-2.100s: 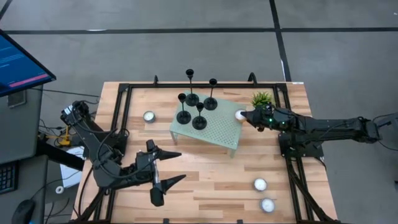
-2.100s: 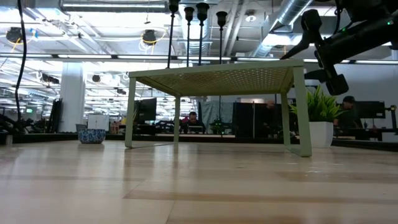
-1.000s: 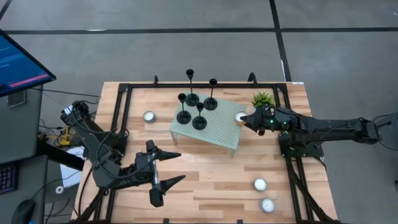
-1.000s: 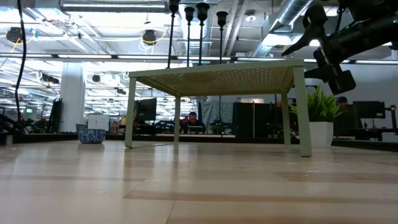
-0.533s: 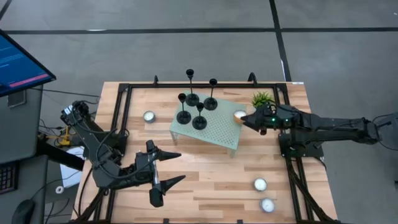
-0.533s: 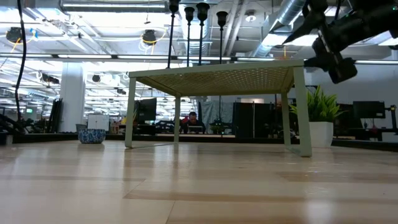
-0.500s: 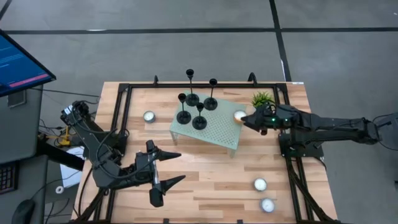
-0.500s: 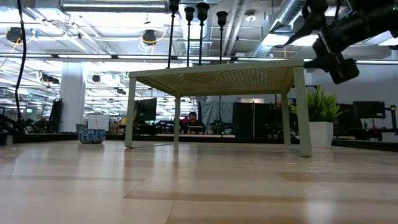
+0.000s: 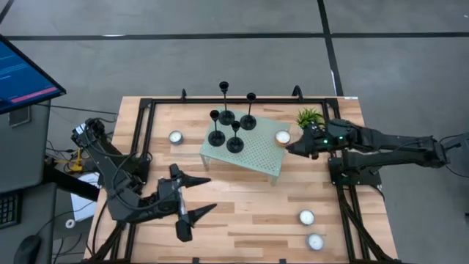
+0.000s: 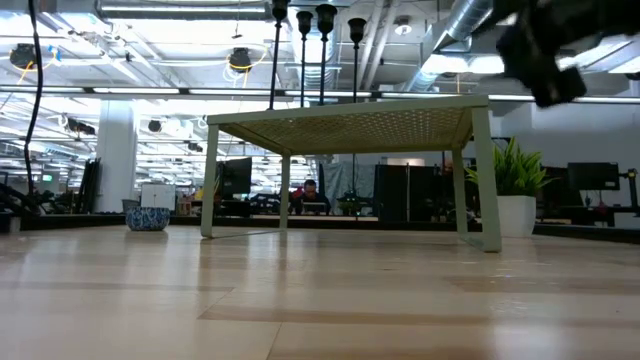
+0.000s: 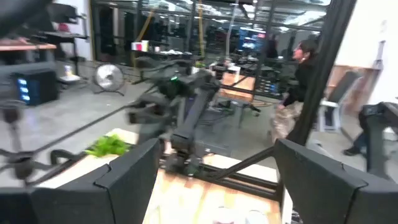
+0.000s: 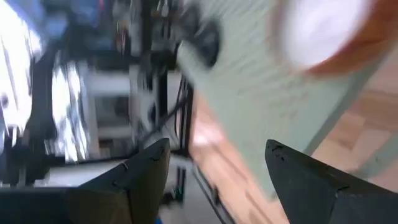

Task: Pick & Place candle stick holders
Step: Put the orange scented candle on the shelf

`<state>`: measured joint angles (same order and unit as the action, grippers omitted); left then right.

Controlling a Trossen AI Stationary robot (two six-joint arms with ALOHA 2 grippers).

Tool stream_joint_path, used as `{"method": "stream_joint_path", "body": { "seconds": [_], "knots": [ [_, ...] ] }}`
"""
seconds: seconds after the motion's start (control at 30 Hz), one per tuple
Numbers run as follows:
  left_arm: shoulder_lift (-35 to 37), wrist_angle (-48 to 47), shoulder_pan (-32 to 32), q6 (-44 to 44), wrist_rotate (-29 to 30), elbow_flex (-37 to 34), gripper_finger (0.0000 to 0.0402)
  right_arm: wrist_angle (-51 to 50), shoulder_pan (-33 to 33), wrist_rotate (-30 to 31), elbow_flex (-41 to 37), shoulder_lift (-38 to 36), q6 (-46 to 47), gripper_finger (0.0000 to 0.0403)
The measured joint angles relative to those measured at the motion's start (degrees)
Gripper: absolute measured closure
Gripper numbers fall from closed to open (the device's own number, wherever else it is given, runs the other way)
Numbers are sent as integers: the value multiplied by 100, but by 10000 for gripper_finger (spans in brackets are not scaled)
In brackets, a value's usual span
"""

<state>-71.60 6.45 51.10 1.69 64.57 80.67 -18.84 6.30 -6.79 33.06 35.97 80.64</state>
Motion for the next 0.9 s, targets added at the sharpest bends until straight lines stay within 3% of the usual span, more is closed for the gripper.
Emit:
{"method": "stream_joint_path", "body": {
  "seconds": [0.1,0.2,0.33,0.43,0.53,0.57,0.73,0.9],
  "knots": [
    [300,84,287,-418,363,0,100,-719,-235,-88,612,8,-690,161],
    [608,129,500,-725,948,6,128,-1476,-476,226,1304,104,-1463,202],
    [845,109,598,-1559,2074,-62,199,-3125,-747,1100,2134,283,-2431,302],
    [963,82,593,-1928,2316,-296,279,-4205,-970,1953,2391,380,-2664,383],
    [1126,98,594,-1851,2480,-630,372,-4546,-1191,2469,2346,387,-2543,389],
    [1189,96,596,-1722,2543,-772,385,-4673,-1246,2577,2308,389,-2500,393],
    [1611,89,512,-686,2545,-1602,399,-4551,-1378,2903,1989,500,-2399,401],
    [2111,95,484,326,2449,-2403,400,-3803,-1276,2913,1718,913,-2684,402]
  ]
}}
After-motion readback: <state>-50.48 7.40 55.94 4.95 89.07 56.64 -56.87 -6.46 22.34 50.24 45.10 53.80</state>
